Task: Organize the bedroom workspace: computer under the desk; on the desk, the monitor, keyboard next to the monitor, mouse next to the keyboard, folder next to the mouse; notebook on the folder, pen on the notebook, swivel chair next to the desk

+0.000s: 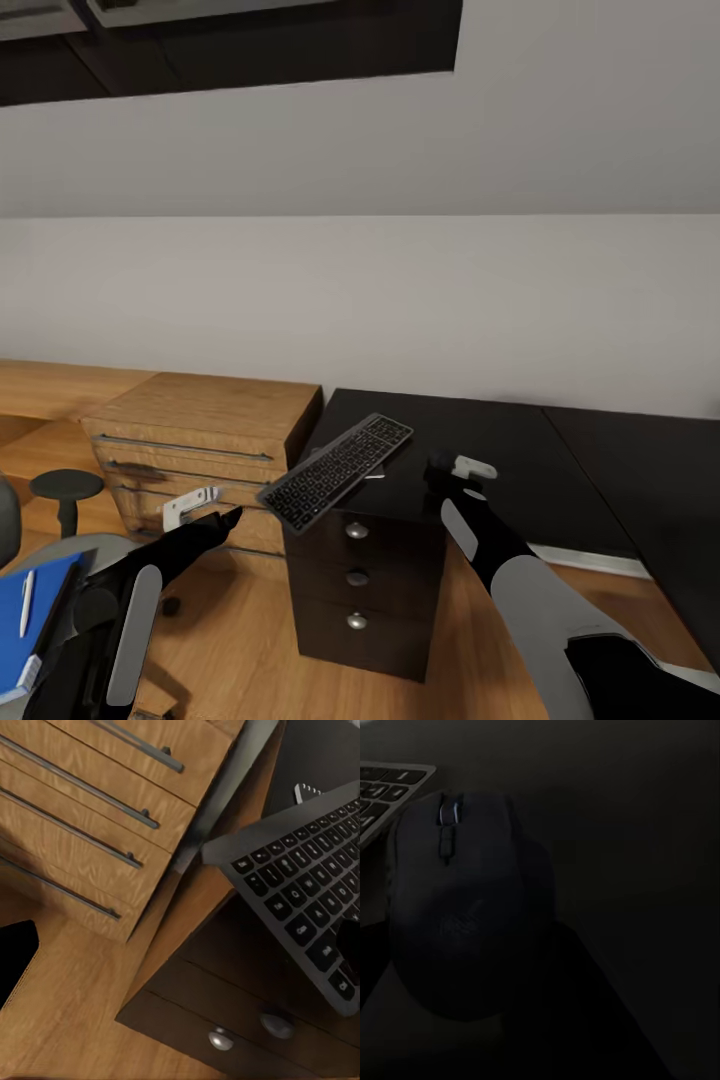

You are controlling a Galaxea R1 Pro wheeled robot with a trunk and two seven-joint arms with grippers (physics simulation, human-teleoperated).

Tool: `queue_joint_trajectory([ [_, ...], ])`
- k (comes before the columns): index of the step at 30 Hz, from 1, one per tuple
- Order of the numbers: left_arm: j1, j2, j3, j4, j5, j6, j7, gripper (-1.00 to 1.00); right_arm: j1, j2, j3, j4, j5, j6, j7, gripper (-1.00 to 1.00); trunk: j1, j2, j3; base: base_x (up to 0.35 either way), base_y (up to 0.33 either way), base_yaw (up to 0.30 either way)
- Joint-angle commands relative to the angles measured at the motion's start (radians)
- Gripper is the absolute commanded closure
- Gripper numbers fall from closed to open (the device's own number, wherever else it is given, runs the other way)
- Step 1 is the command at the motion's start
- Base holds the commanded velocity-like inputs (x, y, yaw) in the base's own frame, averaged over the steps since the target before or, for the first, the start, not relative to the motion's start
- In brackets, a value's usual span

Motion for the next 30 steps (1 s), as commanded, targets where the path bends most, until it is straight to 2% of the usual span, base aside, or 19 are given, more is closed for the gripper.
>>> queue_joint_trajectory([
  [1,-0.001,-0.001,0.002,-0.001,0.008,0.005,0.003,-1.00,0.000,0.000,0.004,-0.002,-0.006,0.006,-0.007,1.00,0.000,-0.001,-0.002,0.000,0.000,0.245],
  [8,-0.001,-0.002,0.001,-0.001,0.008,0.005,0.003,-1.00,0.000,0.000,0.004,0.006,-0.006,0.006,-0.005,1.00,0.000,-0.001,-0.006,0.000,0.000,0.178],
  [30,-0.001,-0.002,0.000,-0.001,0.008,0.005,0.003,-1.00,0.000,-0.005,0.004,0.024,-0.006,0.008,-0.003,1.00,0.000,-0.001,-0.007,0.001,0.000,0.006],
])
